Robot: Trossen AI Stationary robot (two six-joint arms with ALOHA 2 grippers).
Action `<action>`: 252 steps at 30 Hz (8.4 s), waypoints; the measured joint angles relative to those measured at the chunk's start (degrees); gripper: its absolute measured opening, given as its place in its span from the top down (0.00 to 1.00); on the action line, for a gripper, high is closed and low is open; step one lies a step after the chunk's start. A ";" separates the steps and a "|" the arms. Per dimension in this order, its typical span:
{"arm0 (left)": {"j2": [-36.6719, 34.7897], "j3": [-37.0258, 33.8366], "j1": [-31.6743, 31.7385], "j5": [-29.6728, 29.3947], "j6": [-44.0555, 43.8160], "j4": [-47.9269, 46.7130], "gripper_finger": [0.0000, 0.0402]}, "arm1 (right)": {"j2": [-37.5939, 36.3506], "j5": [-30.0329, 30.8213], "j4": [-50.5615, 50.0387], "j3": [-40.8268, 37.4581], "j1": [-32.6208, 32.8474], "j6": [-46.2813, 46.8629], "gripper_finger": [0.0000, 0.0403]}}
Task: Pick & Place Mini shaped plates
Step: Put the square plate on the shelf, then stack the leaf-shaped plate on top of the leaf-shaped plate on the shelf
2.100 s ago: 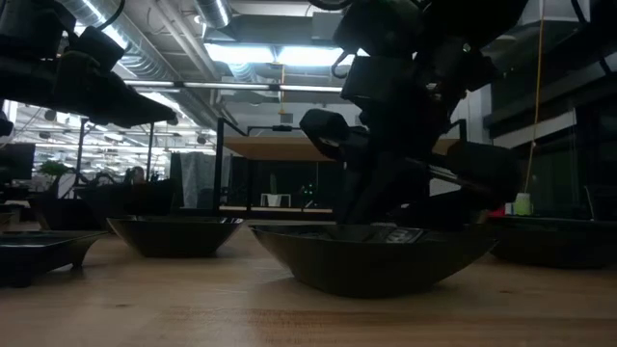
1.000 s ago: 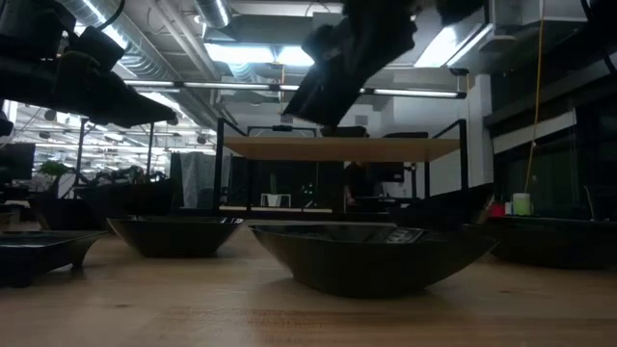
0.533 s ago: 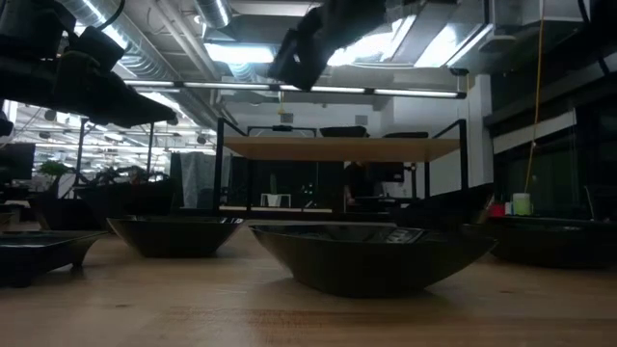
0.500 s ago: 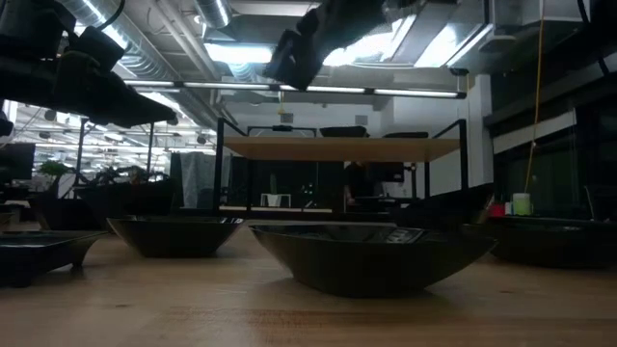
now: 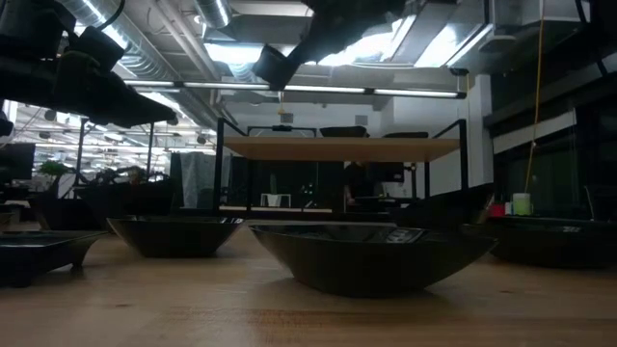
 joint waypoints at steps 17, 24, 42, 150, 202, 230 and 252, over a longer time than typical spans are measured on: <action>0.00 0.00 0.00 0.02 0.00 0.00 0.74 | 0.11 1.95 13.96 -8.61 -6.62 3.36 0.99; 0.00 -0.01 -0.02 0.01 0.00 0.01 0.74 | 0.11 6.82 16.97 -12.36 -7.10 3.37 0.99; 0.00 0.00 -0.02 0.02 0.00 0.01 0.74 | 0.09 7.93 17.71 -12.44 -7.08 3.67 0.89; 0.00 -0.02 -0.01 0.01 0.01 0.01 0.74 | 0.02 -4.57 -31.22 0.74 9.29 13.60 0.63; 0.01 0.00 -0.02 0.01 0.00 0.01 0.74 | 0.05 18.58 -25.76 -21.87 32.17 40.75 0.63; 0.02 -0.01 0.00 0.00 0.00 0.02 0.74 | 1.91 21.94 -21.17 -23.63 33.81 41.33 0.63; 0.02 -0.02 -0.02 0.02 0.00 0.01 0.74 | 3.46 24.47 -22.04 -23.63 32.96 39.32 0.63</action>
